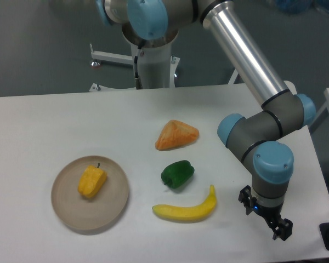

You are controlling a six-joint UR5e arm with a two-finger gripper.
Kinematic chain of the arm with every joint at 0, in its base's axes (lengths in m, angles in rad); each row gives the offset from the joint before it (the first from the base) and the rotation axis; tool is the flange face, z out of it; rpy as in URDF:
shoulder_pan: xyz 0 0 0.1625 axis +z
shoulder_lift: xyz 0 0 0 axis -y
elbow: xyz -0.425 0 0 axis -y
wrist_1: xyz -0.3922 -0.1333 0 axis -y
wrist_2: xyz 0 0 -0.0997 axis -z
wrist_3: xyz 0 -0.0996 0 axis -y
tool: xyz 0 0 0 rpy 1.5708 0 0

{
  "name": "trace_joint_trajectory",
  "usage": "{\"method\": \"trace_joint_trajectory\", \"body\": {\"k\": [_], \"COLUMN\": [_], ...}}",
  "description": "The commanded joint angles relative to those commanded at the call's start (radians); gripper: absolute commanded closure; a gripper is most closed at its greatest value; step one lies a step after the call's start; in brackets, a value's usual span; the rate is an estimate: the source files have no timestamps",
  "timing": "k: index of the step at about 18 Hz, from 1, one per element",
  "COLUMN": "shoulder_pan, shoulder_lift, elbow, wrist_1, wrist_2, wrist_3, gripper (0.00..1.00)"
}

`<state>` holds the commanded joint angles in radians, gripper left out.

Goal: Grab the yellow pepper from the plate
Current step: 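Move the open gripper over the yellow pepper on the plate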

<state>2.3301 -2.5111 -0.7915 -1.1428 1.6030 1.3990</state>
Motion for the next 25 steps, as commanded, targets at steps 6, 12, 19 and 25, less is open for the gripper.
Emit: {"method": "trace_joint_trajectory", "body": {"k": [6,12,19,25], "shoulder_pan": [-0.017,-0.055,-0.159,-0.288], "shoulder_lift": [0.027,0.190,0.322,0.422], "elbow": [-0.026,-0.208,-0.345,-0.486], "wrist_1": [-0.005,-0.040,-0.155,-0.155], "wrist_2": [0.005,0.002,-0.054,-0.144], "wrist_3": [-0.018,-0.162,-0.546,-0.786], "gripper": [0.00,0.00,0.00,0.00]}}
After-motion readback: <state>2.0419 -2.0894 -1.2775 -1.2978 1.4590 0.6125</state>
